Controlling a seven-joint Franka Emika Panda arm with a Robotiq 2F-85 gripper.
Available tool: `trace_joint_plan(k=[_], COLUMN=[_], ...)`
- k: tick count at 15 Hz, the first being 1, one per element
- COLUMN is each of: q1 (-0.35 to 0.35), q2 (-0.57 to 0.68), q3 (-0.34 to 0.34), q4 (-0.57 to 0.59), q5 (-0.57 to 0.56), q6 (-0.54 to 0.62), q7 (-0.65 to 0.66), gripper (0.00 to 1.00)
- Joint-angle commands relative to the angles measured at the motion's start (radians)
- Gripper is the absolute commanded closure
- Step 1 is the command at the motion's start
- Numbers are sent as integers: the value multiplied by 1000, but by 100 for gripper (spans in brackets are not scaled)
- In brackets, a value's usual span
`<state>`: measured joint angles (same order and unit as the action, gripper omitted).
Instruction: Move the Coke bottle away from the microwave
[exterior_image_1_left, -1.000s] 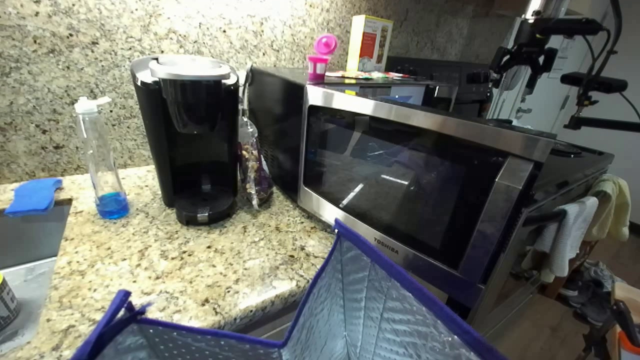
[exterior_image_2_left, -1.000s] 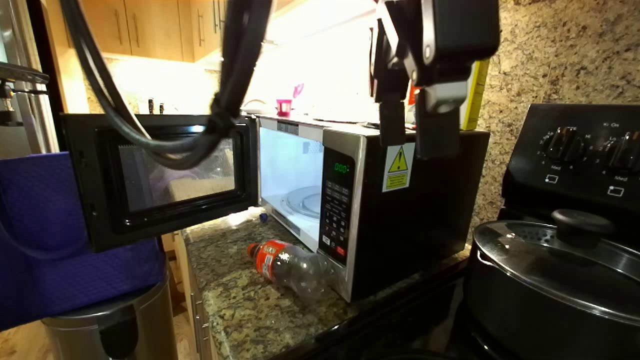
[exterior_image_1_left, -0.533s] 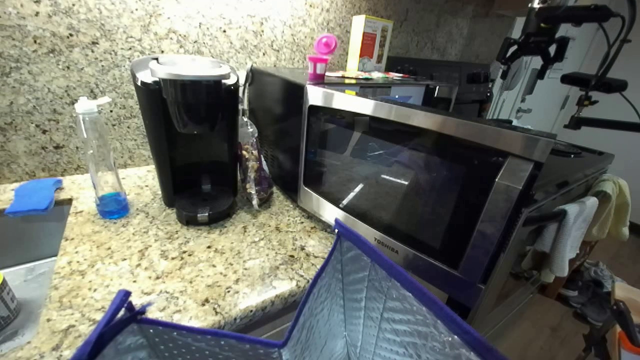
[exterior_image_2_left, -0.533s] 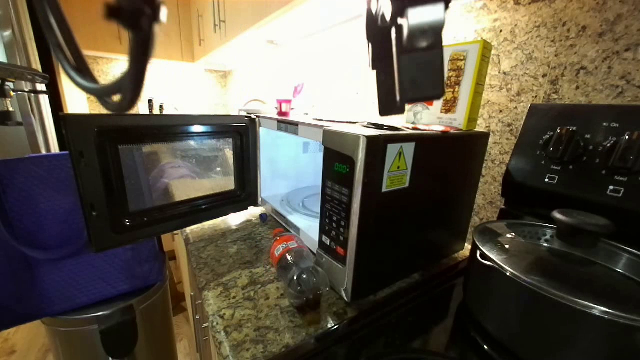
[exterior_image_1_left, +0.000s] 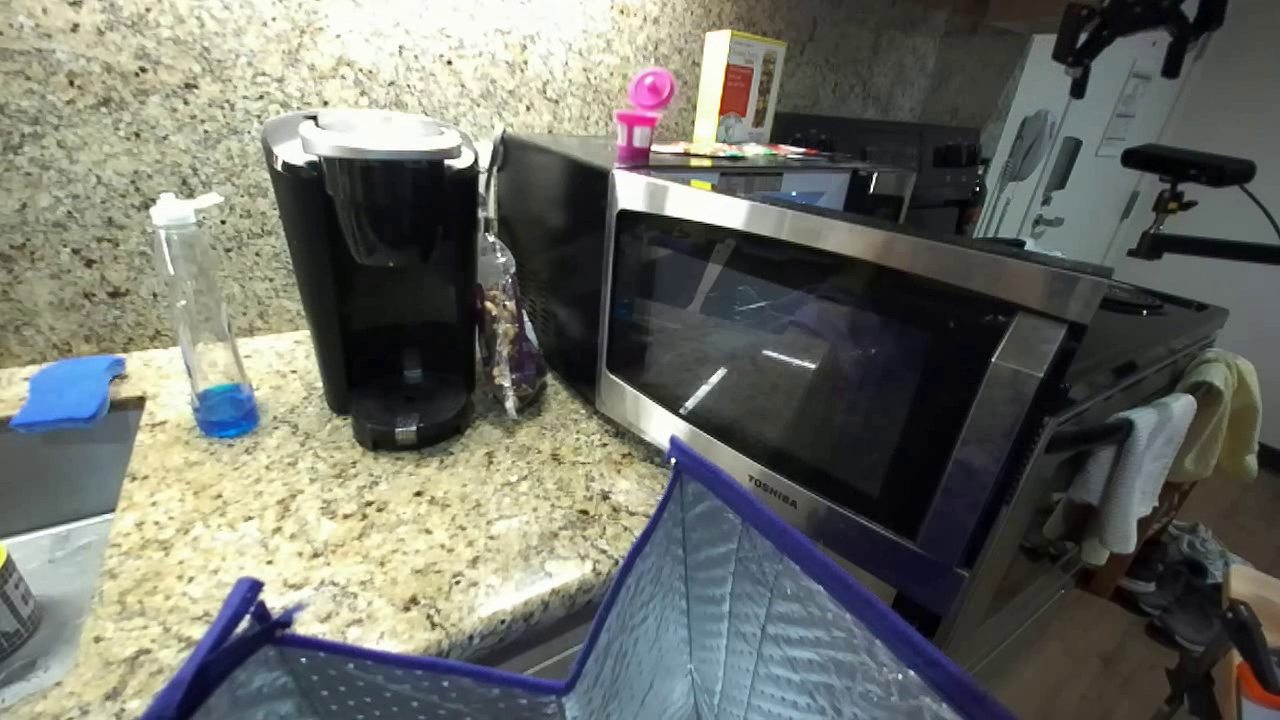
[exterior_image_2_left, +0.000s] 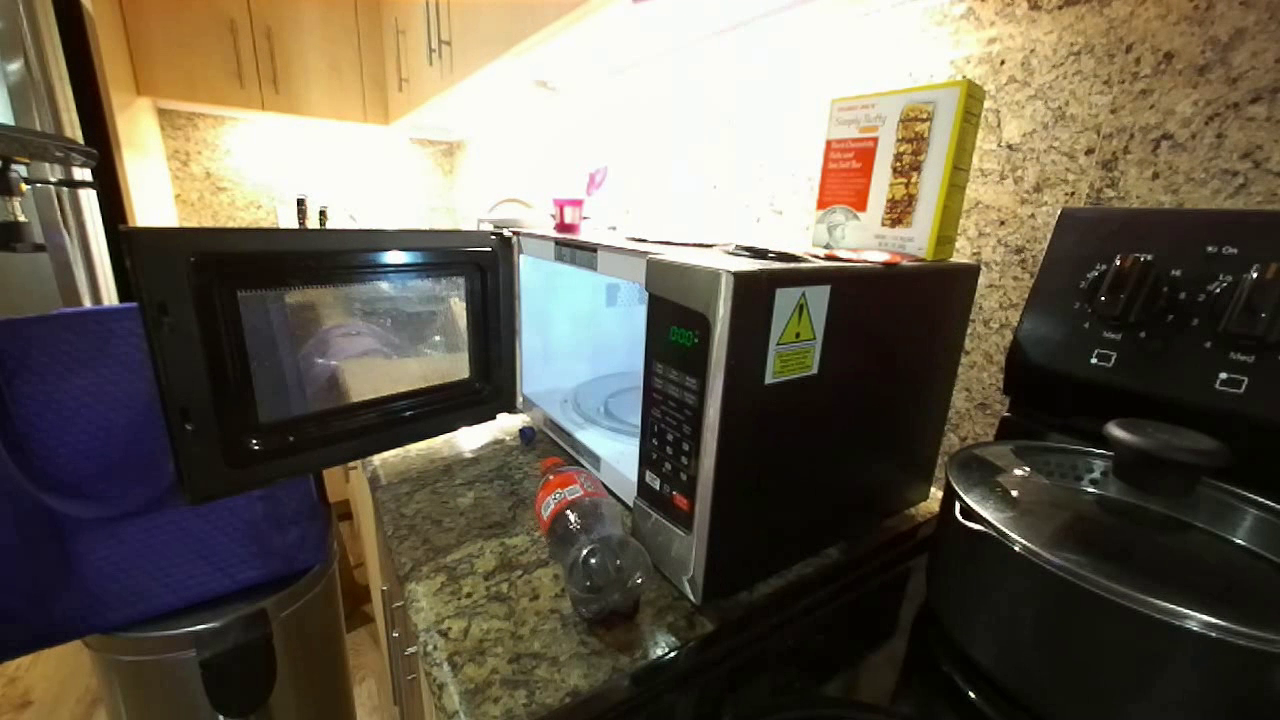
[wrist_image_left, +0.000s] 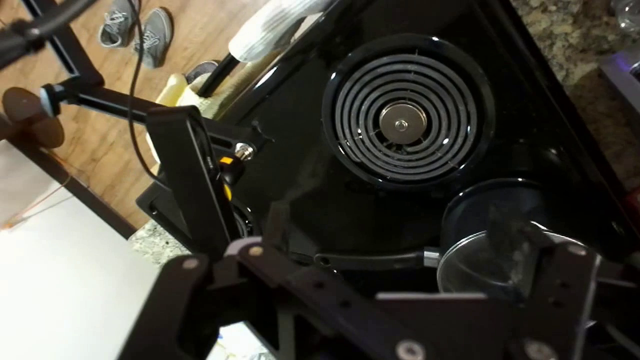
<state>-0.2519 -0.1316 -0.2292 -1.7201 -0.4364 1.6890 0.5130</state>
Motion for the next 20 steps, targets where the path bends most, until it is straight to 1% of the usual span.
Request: trace_joint_plan(k=[1,7,12,15,16,17,18,20], q1=[31,111,166,193,200,203,203,206], q2=[-43,1,89,121,127,125,115,122], q3=[62,136,175,183,188,191,187,189], q4=[-7,11,47,46,41,31,20,20], q5=[-23,38,57,111,97,47,70,68], q6=[-55,-32,-49,-5,6,5,-1,-1], q7=[17,-64,-85,-204,-243,-235,-181,-182], gripper=[0,0,0,0,0,0,0,0])
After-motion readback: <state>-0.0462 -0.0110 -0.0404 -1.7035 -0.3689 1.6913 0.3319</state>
